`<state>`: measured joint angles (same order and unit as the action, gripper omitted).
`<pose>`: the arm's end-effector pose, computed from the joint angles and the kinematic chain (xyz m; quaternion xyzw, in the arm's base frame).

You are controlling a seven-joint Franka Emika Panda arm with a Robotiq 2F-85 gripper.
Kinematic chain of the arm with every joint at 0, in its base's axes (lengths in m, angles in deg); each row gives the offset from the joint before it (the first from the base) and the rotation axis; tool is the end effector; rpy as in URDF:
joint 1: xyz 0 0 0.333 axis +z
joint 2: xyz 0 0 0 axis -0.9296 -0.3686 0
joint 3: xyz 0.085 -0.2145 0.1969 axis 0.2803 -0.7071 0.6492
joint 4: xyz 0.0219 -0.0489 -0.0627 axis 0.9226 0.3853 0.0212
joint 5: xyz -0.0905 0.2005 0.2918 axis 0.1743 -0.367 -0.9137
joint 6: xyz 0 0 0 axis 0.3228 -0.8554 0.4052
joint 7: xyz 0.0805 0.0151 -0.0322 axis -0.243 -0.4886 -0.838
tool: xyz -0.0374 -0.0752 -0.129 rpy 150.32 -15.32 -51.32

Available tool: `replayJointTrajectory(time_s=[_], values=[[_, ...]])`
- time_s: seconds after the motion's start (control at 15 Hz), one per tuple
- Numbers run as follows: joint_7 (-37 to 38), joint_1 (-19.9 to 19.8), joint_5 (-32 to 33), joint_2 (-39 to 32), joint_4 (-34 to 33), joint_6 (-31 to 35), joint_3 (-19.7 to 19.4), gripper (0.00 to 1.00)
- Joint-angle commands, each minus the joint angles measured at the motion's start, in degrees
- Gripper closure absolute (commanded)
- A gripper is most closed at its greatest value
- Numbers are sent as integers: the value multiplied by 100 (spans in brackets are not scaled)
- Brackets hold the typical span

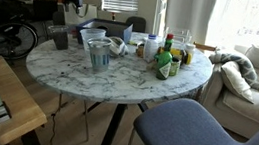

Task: Move the orange container with an orange lid to the left

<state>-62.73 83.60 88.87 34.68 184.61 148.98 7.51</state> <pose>0.5250 0.2350 0.3068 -0.9900 -0.1383 0.0247 0.0124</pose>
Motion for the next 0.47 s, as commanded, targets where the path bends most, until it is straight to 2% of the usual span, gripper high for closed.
replayJointTrajectory(time_s=[0.0,0.07,0.13,0.4], values=[[-138,-285,-232,967,1225,79,-1,0],[-579,-359,-204,1060,1374,222,21,0],[-161,-266,-68,611,771,-7,38,0],[-432,-364,-76,946,1170,61,36,0]])
